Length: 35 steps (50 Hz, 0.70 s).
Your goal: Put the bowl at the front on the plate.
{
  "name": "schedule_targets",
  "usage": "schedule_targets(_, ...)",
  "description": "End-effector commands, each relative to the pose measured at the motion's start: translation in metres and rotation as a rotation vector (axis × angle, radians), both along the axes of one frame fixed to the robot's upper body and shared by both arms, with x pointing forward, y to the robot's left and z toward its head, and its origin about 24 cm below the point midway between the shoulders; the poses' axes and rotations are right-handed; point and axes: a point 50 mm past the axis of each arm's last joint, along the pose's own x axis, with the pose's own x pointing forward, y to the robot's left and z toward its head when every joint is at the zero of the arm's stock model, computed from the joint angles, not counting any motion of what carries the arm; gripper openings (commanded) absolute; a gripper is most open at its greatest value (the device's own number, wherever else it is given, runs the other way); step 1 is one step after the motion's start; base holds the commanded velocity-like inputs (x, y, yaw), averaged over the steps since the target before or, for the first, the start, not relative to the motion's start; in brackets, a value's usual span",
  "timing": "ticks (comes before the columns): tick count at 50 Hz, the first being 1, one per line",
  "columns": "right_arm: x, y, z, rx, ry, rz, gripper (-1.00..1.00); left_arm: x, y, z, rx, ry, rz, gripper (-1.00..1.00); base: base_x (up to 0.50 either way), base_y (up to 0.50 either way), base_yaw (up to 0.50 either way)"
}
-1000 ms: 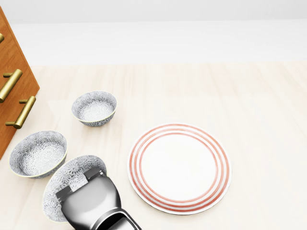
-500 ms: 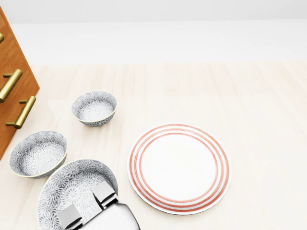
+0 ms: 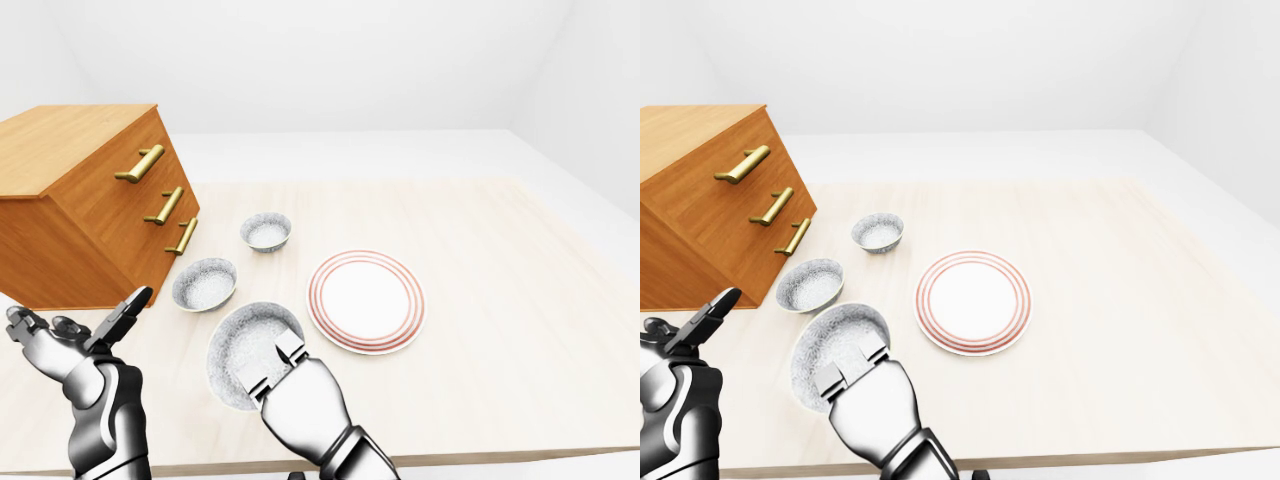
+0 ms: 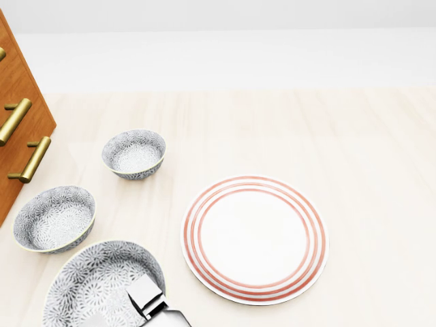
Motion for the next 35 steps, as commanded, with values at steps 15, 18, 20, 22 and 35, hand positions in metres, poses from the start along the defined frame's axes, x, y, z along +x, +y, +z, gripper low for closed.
schedule_targets(15, 0.013, -0.026, 0.01, 0.047, -0.075, -0.104, -1.0, 0.0, 0.0, 0.0, 0.004, 0.001, 0.002, 1.0, 0.0, 0.0, 0.0)
schedule_targets(18, 0.015, -0.034, 0.01, 0.065, -0.076, -0.134, -1.0, 0.0, 0.0, 0.002, 0.007, -0.003, 0.002, 1.0, 0.0, 0.0, 0.0)
schedule_targets(20, 0.016, -0.041, 0.01, 0.074, -0.076, -0.154, -1.0, 0.001, 0.0, -0.002, 0.001, 0.01, 0.003, 1.0, 0.0, 0.0, 0.0)
schedule_targets(22, 0.017, -0.046, 0.012, 0.081, -0.081, -0.174, -1.0, 0.001, 0.0, -0.001, 0.001, 0.009, 0.001, 1.0, 0.0, 0.0, 0.0)
schedule_targets(35, 0.031, -0.073, 0.021, 0.093, -0.111, -0.305, -1.0, 0.0, 0.0, 0.0, 0.002, 0.001, 0.002, 1.0, 0.0, 0.0, 0.0)
